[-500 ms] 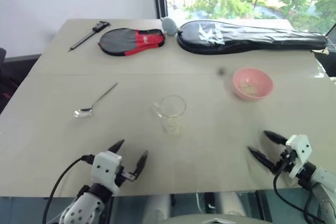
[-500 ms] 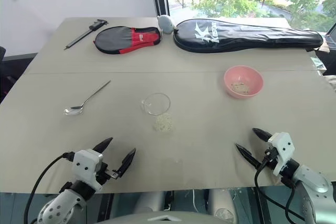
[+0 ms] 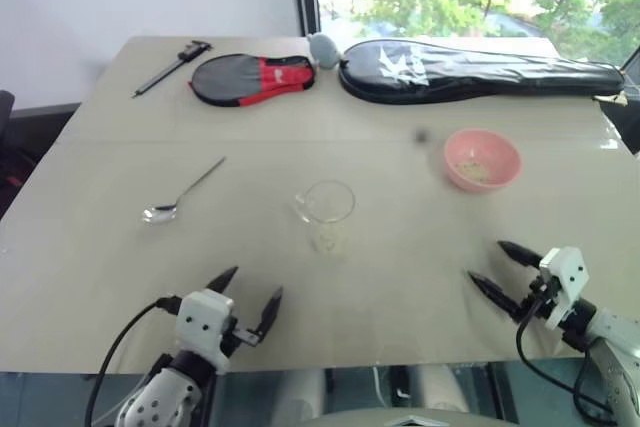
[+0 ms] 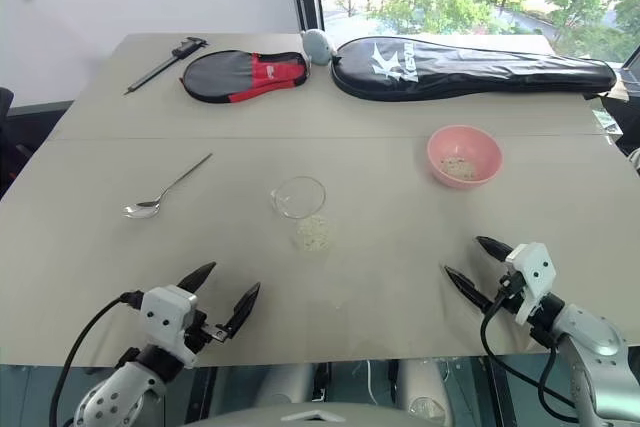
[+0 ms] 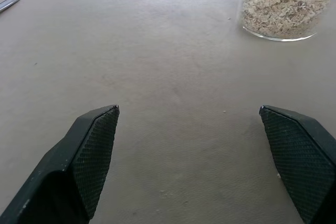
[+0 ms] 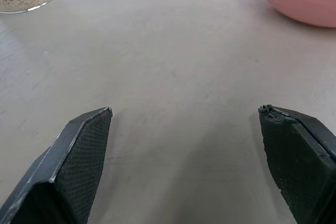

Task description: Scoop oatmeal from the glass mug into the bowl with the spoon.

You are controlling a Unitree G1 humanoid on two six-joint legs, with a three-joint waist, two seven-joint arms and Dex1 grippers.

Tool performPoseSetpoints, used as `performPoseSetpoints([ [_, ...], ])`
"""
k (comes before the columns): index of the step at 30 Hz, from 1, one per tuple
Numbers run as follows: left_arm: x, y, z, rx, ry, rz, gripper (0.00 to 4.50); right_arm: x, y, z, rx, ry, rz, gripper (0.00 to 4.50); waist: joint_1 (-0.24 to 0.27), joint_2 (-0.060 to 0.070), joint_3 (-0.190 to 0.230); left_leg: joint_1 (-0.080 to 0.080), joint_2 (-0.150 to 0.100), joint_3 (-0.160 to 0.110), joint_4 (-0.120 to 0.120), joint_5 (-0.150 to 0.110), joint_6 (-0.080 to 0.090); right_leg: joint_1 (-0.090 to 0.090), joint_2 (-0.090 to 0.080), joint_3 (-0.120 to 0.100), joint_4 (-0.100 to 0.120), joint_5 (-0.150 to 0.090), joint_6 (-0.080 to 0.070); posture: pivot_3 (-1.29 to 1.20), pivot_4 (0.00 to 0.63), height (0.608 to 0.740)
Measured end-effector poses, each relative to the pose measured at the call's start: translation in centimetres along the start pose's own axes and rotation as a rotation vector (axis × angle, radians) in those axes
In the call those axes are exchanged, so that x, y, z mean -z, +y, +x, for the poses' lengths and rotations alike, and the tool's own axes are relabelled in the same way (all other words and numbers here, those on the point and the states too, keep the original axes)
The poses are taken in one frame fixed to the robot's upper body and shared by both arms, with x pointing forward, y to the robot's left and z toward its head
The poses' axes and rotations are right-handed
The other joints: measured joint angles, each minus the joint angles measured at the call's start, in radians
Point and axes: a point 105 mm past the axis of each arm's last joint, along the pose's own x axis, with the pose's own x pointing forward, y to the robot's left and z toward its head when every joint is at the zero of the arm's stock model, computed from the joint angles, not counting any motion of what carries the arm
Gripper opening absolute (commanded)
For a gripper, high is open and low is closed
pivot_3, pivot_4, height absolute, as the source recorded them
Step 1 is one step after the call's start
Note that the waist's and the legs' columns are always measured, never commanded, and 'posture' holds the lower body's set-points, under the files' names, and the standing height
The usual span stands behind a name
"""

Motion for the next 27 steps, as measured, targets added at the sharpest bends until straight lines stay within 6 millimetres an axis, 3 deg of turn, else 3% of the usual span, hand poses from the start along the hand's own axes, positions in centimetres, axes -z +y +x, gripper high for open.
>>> performPoseSetpoints([
  [19,0.1,0.1,-0.2,-0.032,0.007,0.004,4.48,-0.6,0.6,1.1,-0.091,0.001,-0.011,4.50,0.000,0.000,0.000,0.000,0.000,0.000,0.006,0.000,0.000,0.002,0.000,0.000,0.003,0.000,0.000,0.00,0.150,0.740],
  [22,0.0,1.2,-0.3,-0.077,0.016,0.015,4.48,-1.0,1.6,1.5,-0.183,0.016,-0.048,4.50,0.000,0.000,0.000,0.000,0.001,-0.001,0.006,0.000,0.000,0.002,0.001,0.000,0.003,0.000,0.000,0.00,0.150,0.740],
  [27,-0.7,3.6,0.3,-0.148,0.019,0.054,4.48,-3.4,3.5,2.5,-0.329,-0.020,-0.084,4.50,0.000,0.000,0.000,0.000,0.001,-0.001,0.007,0.000,0.000,0.002,0.001,-0.001,0.004,0.000,0.000,0.00,0.150,0.740],
])
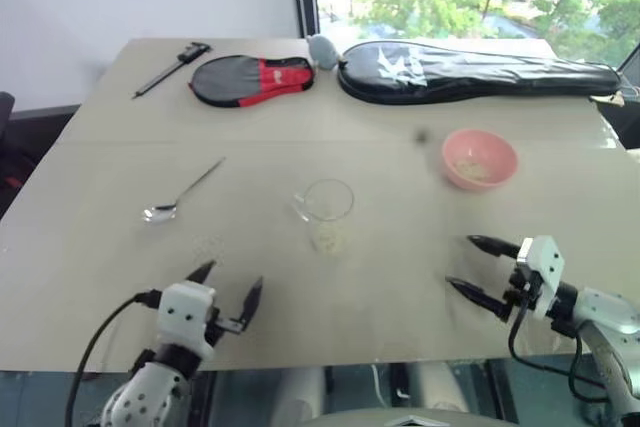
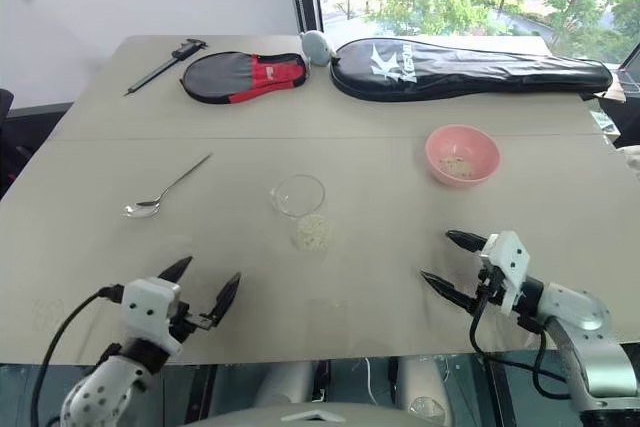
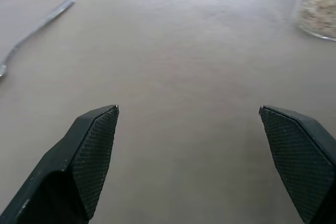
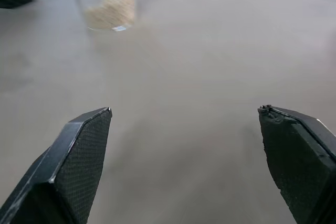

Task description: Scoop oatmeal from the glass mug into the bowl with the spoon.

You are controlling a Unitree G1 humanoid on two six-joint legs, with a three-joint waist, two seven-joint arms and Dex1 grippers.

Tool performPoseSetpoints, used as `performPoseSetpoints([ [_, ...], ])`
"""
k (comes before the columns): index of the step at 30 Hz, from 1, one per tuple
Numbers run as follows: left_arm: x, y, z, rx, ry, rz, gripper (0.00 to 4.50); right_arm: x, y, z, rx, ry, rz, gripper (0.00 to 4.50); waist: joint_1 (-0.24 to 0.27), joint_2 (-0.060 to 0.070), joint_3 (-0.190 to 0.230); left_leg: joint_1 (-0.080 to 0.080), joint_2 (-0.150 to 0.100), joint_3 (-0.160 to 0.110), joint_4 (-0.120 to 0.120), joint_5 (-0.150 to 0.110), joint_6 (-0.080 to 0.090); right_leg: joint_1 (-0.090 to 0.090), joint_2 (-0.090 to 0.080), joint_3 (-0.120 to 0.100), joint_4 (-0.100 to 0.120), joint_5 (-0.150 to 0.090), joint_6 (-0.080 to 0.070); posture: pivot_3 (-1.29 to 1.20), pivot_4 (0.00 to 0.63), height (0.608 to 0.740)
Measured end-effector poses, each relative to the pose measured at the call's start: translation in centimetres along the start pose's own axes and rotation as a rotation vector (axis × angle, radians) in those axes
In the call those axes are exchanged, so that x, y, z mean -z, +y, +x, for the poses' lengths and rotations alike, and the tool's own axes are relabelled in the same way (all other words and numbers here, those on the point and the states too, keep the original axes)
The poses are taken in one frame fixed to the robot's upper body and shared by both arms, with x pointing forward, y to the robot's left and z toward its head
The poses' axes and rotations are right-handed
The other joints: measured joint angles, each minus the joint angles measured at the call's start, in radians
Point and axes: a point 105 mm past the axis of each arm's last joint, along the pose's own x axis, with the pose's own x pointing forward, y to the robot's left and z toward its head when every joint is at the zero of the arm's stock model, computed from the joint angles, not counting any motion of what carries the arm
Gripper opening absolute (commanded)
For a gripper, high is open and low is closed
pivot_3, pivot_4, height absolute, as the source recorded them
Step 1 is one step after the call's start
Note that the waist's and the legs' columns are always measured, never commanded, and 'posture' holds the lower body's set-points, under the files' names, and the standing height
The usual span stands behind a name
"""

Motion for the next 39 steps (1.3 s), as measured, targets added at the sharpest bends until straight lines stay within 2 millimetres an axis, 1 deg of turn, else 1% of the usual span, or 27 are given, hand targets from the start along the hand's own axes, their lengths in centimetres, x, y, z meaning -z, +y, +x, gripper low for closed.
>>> performPoseSetpoints([
  [1,-0.2,0.5,0.3,-0.014,-0.002,0.012,4.48,-0.5,0.3,0.3,-0.030,-0.004,-0.006,4.50,0.000,0.000,0.000,0.000,0.000,0.000,0.000,0.000,0.000,0.000,0.000,0.000,0.000,0.000,0.000,0.00,0.150,0.740],
  [2,-0.6,1.4,0.8,-0.040,0.002,0.033,4.48,-1.3,0.7,0.7,-0.078,-0.009,-0.015,4.50,0.001,0.000,0.000,0.000,0.000,0.000,0.000,0.000,0.000,0.001,0.000,0.000,0.000,0.000,0.000,0.00,0.150,0.740],
  [4,-1.3,2.6,1.6,-0.067,0.001,0.045,4.48,-2.8,1.2,1.2,-0.142,-0.016,-0.033,4.50,0.000,0.000,0.000,0.000,0.000,-0.001,0.001,0.000,0.000,0.001,0.000,0.000,0.000,0.001,-0.001,0.00,0.150,0.740],
  [5,-1.7,2.9,1.9,-0.070,-0.003,0.048,4.48,-3.4,1.2,1.4,-0.161,-0.019,-0.040,4.50,0.000,0.000,0.000,0.000,0.000,-0.001,0.001,0.000,0.000,0.001,0.000,0.000,0.000,0.001,-0.002,0.00,0.150,0.740],
  [9,-4.1,4.5,3.3,-0.075,-0.029,0.030,4.48,-6.4,1.7,2.3,-0.245,-0.051,-0.087,4.50,0.001,-0.001,0.000,0.000,0.000,-0.001,0.001,0.000,0.000,0.001,0.001,-0.001,0.000,0.003,-0.004,0.00,0.150,0.740],
  [12,-5.4,5.9,4.1,-0.078,-0.016,0.026,4.48,-7.5,2.2,2.9,-0.278,-0.065,-0.102,4.50,0.000,-0.001,0.000,0.000,0.000,-0.002,0.001,0.000,0.000,0.001,0.001,-0.001,0.000,0.003,-0.004,0.00,0.150,0.740],
  [14,-5.9,7.1,4.6,-0.081,0.006,0.036,4.48,-8.1,1.9,3.4,-0.265,-0.081,-0.126,4.50,0.000,-0.001,0.000,0.000,0.000,-0.001,0.001,0.000,0.000,0.001,0.001,-0.001,0.000,0.003,-0.004,0.00,0.150,0.740],
  [16,-5.8,8.1,5.0,-0.083,0.048,0.051,4.48,-9.1,1.4,3.9,-0.235,-0.109,-0.155,4.50,-0.001,-0.001,0.000,0.000,0.000,0.000,0.001,0.000,0.000,0.001,0.001,0.000,0.000,0.003,-0.004,0.00,0.150,0.740],
  [18,-5.3,8.7,5.3,-0.072,0.086,0.056,4.48,-9.6,1.0,4.1,-0.212,-0.124,-0.160,4.50,-0.001,-0.001,0.000,0.000,0.000,0.000,0.001,0.000,0.000,0.001,0.001,0.000,0.000,0.003,-0.004,0.00,0.150,0.740],
  [20,-4.7,9.5,5.6,-0.070,0.125,0.056,4.48,-9.6,0.7,4.2,-0.199,-0.125,-0.156,4.50,-0.001,-0.001,0.000,0.000,0.000,-0.001,0.001,0.000,-0.001,0.001,0.001,-0.001,0.000,0.003,-0.004,0.00,0.150,0.740],
  [24,-4.3,11.0,6.5,-0.058,0.178,0.092,4.48,-9.8,0.5,4.3,-0.193,-0.126,-0.159,4.50,0.001,-0.002,0.001,-0.001,0.000,0.000,0.001,0.000,-0.001,0.001,0.001,-0.001,0.000,0.003,-0.004,0.00,0.150,0.740],
  [26,-4.1,11.3,6.9,-0.052,0.187,0.097,4.48,-10.0,0.3,4.4,-0.184,-0.129,-0.160,4.50,0.000,-0.002,0.001,-0.001,0.000,0.000,0.001,0.000,-0.001,0.001,0.001,-0.001,0.000,0.003,-0.004,0.00,0.150,0.740],
  [32,-3.7,12.7,8.1,-0.047,0.205,0.137,4.48,-10.3,-1.3,4.6,-0.114,-0.124,-0.140,4.50,-0.001,-0.003,0.002,-0.001,0.000,0.000,0.001,0.000,-0.001,0.001,0.001,-0.001,0.000,0.005,-0.001,0.00,0.150,0.740],
  [34,-3.0,13.5,8.9,-0.036,0.243,0.117,4.48,-10.2,-1.8,4.5,-0.096,-0.121,-0.136,4.50,0.000,-0.003,0.002,-0.001,0.000,0.000,0.001,0.001,-0.001,0.001,0.001,-0.001,0.000,0.006,-0.001,0.00,0.150,0.740],
  [36,-2.6,13.7,9.1,-0.021,0.263,0.096,4.48,-10.4,-2.1,4.5,-0.087,-0.125,-0.140,4.50,0.000,-0.003,0.002,-0.001,0.000,0.000,0.001,0.001,-0.001,0.001,0.001,-0.001,0.000,0.006,-0.001,0.00,0.150,0.740],
  [39,-2.5,14.2,9.8,0.021,0.290,0.056,4.48,-10.7,-2.3,4.5,-0.082,-0.130,-0.148,4.50,0.002,-0.003,0.002,-0.001,0.000,0.000,0.001,0.001,-0.001,0.001,0.001,-0.002,0.000,0.006,0.000,0.00,0.150,0.740],
])
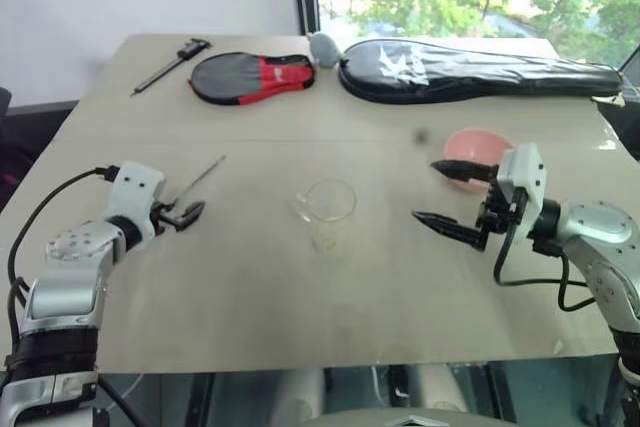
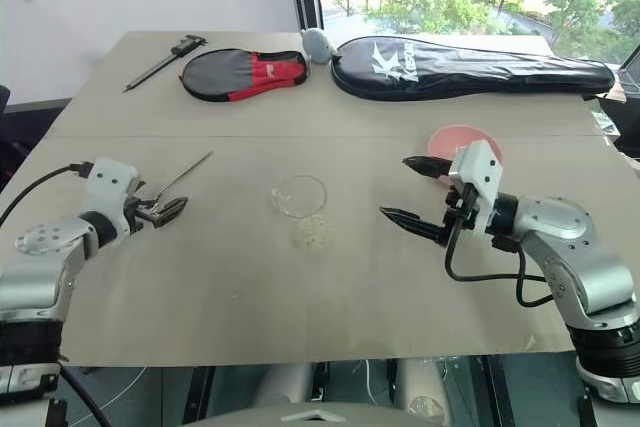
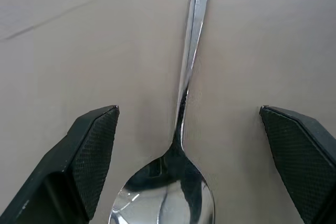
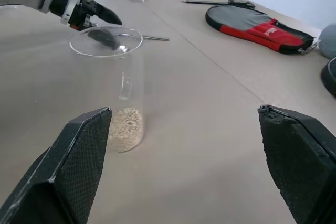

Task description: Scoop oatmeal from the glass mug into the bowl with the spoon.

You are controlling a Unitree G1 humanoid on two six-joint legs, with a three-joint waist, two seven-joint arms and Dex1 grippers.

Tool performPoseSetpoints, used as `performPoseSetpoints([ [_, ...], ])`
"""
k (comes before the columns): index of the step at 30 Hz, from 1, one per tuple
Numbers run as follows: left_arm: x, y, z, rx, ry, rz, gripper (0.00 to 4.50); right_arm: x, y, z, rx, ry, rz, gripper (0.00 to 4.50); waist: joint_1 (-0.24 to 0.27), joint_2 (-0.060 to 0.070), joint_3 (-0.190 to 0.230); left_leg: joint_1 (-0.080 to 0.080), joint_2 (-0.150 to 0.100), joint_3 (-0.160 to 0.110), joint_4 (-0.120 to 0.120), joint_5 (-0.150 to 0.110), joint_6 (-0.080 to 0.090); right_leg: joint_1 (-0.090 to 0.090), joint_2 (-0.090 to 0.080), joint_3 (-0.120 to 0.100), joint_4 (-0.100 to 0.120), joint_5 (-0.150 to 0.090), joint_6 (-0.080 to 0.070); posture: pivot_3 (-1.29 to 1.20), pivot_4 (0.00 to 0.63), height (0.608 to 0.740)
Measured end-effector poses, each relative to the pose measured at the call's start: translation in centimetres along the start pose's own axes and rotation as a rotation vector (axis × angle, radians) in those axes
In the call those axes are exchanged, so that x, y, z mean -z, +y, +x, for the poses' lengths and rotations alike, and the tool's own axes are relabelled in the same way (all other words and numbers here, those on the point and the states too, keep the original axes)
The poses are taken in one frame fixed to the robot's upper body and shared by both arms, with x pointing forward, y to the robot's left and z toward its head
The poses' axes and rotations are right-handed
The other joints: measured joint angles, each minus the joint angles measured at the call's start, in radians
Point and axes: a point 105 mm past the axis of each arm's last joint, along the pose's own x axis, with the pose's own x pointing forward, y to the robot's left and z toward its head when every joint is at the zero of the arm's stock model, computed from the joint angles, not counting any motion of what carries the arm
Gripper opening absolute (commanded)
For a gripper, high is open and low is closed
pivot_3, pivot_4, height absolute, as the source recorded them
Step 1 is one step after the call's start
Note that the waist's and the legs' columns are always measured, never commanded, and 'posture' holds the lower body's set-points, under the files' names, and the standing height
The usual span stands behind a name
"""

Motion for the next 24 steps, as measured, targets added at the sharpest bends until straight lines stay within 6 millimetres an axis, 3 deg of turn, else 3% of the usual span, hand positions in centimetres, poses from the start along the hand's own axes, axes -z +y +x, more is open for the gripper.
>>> performPoseSetpoints([
  [4,0.7,0.6,0.8,0.086,0.070,-0.001,4.48,-0.1,-0.1,0.0,-0.001,0.002,-0.009,4.50,-0.002,0.005,-0.003,0.003,0.000,0.001,0.000,0.000,0.000,0.001,0.000,0.001,0.003,-0.001,0.000,0.00,0.150,0.740],
  [8,1.0,0.2,0.9,0.160,0.105,0.029,2.79,-0.1,-0.6,-0.4,0.019,0.008,-0.012,4.50,-0.006,0.009,-0.005,0.005,0.000,0.002,0.000,0.000,0.000,0.001,0.000,0.003,0.006,-0.001,-0.001,0.00,0.150,0.740],
  [13,1.1,-0.9,1.1,0.222,0.121,0.050,0.29,-0.1,-0.8,-0.4,0.027,0.009,-0.010,4.50,-0.006,0.012,-0.007,0.008,0.000,0.002,0.000,0.000,0.000,0.001,0.000,0.003,0.010,-0.001,-0.001,0.00,0.150,0.740],
  [14,1.1,-1.0,1.1,0.226,0.125,0.052,0.03,-0.1,-0.8,-0.4,0.027,0.009,-0.010,4.50,-0.006,0.012,-0.007,0.009,0.000,0.002,0.000,0.000,0.000,0.001,0.000,0.004,0.011,-0.002,-0.001,0.00,0.150,0.740],
  [20,1.3,-0.7,1.2,0.176,0.096,0.061,0.03,-0.3,-1.1,-0.4,0.034,0.007,-0.018,4.50,-0.011,0.013,-0.007,0.016,0.000,0.003,0.000,0.000,0.000,0.005,0.002,0.007,0.014,-0.006,0.000,0.00,0.150,0.740],
  [24,0.1,-0.7,2.0,0.071,-0.031,0.010,0.03,-0.4,-1.4,-0.2,0.032,0.010,-0.007,4.50,-0.006,0.010,-0.005,0.017,0.000,0.003,0.000,0.000,0.000,0.006,0.001,0.007,0.014,-0.006,0.000,0.00,0.150,0.740],
])
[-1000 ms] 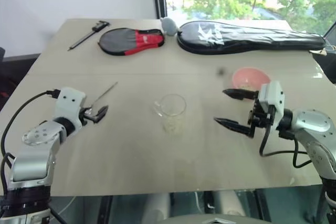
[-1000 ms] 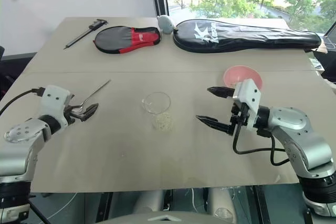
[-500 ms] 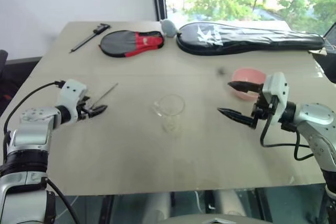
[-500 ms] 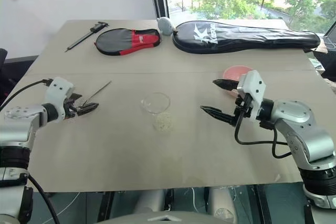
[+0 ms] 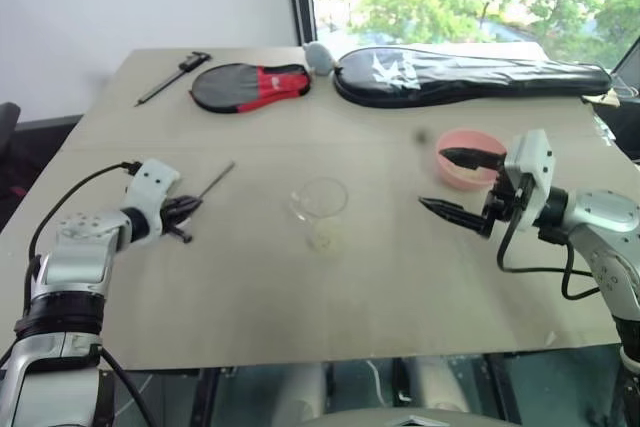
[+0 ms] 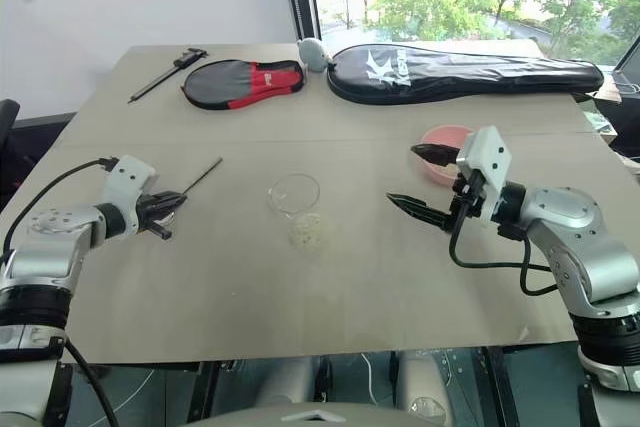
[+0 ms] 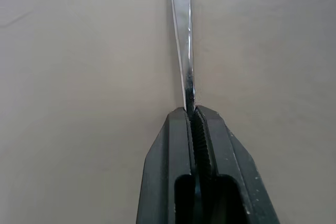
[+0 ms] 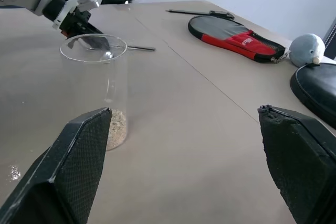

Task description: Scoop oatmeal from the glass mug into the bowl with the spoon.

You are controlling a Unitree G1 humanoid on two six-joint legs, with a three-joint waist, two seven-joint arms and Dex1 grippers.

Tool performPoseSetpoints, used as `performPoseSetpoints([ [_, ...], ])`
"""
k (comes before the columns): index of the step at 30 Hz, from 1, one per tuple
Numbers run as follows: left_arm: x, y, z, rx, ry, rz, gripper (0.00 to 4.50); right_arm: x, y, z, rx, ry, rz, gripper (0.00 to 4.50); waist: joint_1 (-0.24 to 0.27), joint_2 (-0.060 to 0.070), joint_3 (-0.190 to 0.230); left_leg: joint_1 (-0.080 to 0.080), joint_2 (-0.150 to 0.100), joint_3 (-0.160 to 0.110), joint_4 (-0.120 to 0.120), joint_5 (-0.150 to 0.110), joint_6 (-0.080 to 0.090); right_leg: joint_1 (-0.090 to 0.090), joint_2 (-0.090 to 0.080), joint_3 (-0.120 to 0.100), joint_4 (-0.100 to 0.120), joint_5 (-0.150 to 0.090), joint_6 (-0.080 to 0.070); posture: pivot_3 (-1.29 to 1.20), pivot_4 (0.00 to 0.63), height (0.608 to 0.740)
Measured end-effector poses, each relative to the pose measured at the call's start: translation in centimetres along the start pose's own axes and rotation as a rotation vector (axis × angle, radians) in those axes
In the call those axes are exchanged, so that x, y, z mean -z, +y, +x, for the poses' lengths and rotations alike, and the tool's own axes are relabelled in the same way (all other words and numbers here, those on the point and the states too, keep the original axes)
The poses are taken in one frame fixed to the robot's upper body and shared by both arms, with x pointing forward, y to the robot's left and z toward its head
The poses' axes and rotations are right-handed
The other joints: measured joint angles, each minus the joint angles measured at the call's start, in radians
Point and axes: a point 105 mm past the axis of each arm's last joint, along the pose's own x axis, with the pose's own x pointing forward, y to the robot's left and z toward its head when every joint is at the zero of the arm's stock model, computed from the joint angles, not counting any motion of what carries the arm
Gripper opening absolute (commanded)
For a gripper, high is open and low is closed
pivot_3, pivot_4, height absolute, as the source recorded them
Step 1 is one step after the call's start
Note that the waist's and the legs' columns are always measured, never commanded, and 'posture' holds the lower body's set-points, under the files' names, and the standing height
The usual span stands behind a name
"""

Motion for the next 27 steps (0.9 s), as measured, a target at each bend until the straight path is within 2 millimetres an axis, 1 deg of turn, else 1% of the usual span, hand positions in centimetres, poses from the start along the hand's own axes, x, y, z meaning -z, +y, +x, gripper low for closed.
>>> performPoseSetpoints([
  [2,-1.3,-0.6,0.4,-0.027,-0.083,-0.007,0.03,-0.1,0.0,0.2,-0.013,0.005,0.018,4.50,0.004,-0.008,0.005,-0.002,0.000,-0.001,0.000,0.000,0.000,0.000,0.000,-0.001,-0.001,0.003,-0.003,0.00,0.150,0.740],
  [4,-3.3,-1.1,0.4,-0.056,-0.179,0.012,0.03,-0.3,0.0,0.5,-0.023,0.008,0.056,4.50,0.003,-0.015,0.007,-0.008,0.000,-0.002,0.001,0.000,-0.001,-0.004,-0.001,-0.002,-0.002,0.005,-0.001,0.00,0.150,0.740],
  [5,-4.4,-1.2,0.1,-0.070,-0.224,0.027,0.03,-0.4,-0.1,0.7,-0.022,0.006,0.078,4.50,0.003,-0.015,0.007,-0.013,0.000,-0.002,0.002,0.001,-0.001,-0.007,-0.001,-0.002,-0.003,0.006,-0.001,0.00,0.150,0.740],
  [6,-6.2,-1.5,-0.3,-0.084,-0.294,0.059,0.03,-0.8,-0.2,1.1,-0.017,-0.005,0.108,4.50,0.002,-0.016,0.008,-0.019,-0.001,-0.002,0.003,0.002,-0.003,-0.013,-0.002,-0.002,-0.003,0.006,-0.001,0.00,0.150,0.740],
  [7,-7.2,-1.7,-0.5,-0.087,-0.331,0.082,0.03,-1.1,-0.3,1.4,-0.014,-0.016,0.124,4.50,0.002,-0.016,0.008,-0.020,-0.001,-0.002,0.003,0.003,-0.005,-0.015,-0.002,-0.001,-0.003,0.006,-0.001,0.00,0.150,0.740],
  [8,-8.8,-2.2,-1.0,-0.092,-0.386,0.114,0.03,-1.6,-0.4,1.9,-0.007,-0.037,0.161,4.50,0.001,-0.016,0.008,-0.022,-0.001,-0.002,0.002,0.003,-0.006,-0.016,-0.002,-0.001,-0.003,0.006,-0.001,0.00,0.150,0.740],
  [9,-11.0,-3.0,-1.6,-0.084,-0.469,0.141,0.03,-2.5,-0.6,2.7,-0.002,-0.062,0.187,4.50,0.002,-0.015,0.008,-0.022,-0.002,-0.001,0.002,0.003,-0.006,-0.016,-0.002,-0.002,-0.003,0.006,-0.001,0.00,0.150,0.740],
  [12,-13.8,-4.4,-2.5,-0.064,-0.563,0.192,0.03,-4.0,-1.3,3.8,0.006,-0.092,0.235,4.50,0.002,-0.015,0.008,-0.023,-0.001,-0.002,0.001,0.002,-0.004,-0.016,-0.002,-0.004,-0.005,0.006,-0.001,0.00,0.150,0.740],
  [14,-15.7,-5.9,-3.0,-0.027,-0.628,0.244,0.03,-5.5,-2.1,4.8,0.016,-0.137,0.308,4.50,0.002,-0.015,0.008,-0.023,-0.001,-0.002,0.001,0.002,-0.003,-0.016,-0.002,-0.004,-0.005,0.006,-0.001,0.00,0.150,0.740],
  [15,-17.1,-7.2,-3.2,0.015,-0.671,0.283,0.03,-6.8,-2.7,5.5,0.017,-0.173,0.348,4.50,0.002,-0.015,0.008,-0.023,-0.002,-0.003,0.001,0.001,-0.003,-0.016,-0.002,-0.004,-0.004,0.006,-0.001,0.00,0.150,0.740],
  [16,-17.3,-7.5,-3.2,0.022,-0.678,0.288,0.03,-7.0,-2.7,5.6,0.017,-0.178,0.349,4.50,0.002,-0.015,0.008,-0.023,-0.002,-0.003,0.001,0.001,-0.003,-0.016,-0.002,-0.004,-0.004,0.006,-0.001,0.00,0.150,0.740],
  [17,-17.9,-8.2,-3.5,0.046,-0.703,0.313,0.03,-7.9,-3.0,6.0,0.009,-0.201,0.384,4.50,0.002,-0.015,0.008,-0.023,-0.001,-0.003,0.001,0.001,-0.003,-0.016,-0.002,-0.004,-0.004,0.006,-0.001,0.00,0.150,0.740],
  [18,-18.2,-8.6,-3.5,0.064,-0.710,0.323,0.03,-8.3,-3.2,6.4,0.010,-0.218,0.411,4.50,0.002,-0.015,0.008,-0.023,-0.001,-0.003,0.001,0.001,-0.003,-0.016,-0.001,-0.004,-0.004,0.006,-0.001,0.00,0.150,0.740],
  [21,-19.0,-11.1,-3.8,0.181,-0.746,0.363,0.03,-9.3,-4.1,7.5,0.010,-0.240,0.500,4.50,0.001,-0.014,0.009,-0.023,-0.001,-0.003,0.001,0.001,-0.003,-0.016,-0.001,-0.004,-0.004,0.006,-0.001,0.00,0.150,0.740],
  [23,-19.0,-12.1,-3.8,0.237,-0.750,0.389,0.03,-9.0,-4.2,7.9,-0.001,-0.229,0.553,4.50,0.001,-0.014,0.009,-0.023,-0.001,-0.003,0.001,0.001,-0.003,-0.016,-0.001,-0.004,-0.004,0.006,-0.001,0.00,0.150,0.740],
  [25,-18.8,-12.7,-3.7,0.279,-0.745,0.406,0.03,-8.5,-4.0,8.5,-0.022,-0.219,0.604,4.50,0.000,-0.014,0.009,-0.026,-0.001,-0.003,0.001,0.001,-0.003,-0.018,-0.001,-0.004,-0.005,0.006,-0.001,0.00,0.150,0.740],
  [27,-18.8,-12.9,-3.8,0.295,-0.746,0.420,0.03,-8.5,-4.0,8.9,-0.029,-0.221,0.623,4.50,-0.001,-0.014,0.009,-0.029,-0.001,-0.003,0.001,0.002,-0.003,-0.021,-0.001,-0.004,-0.004,0.006,0.000,0.00,0.150,0.740],
])
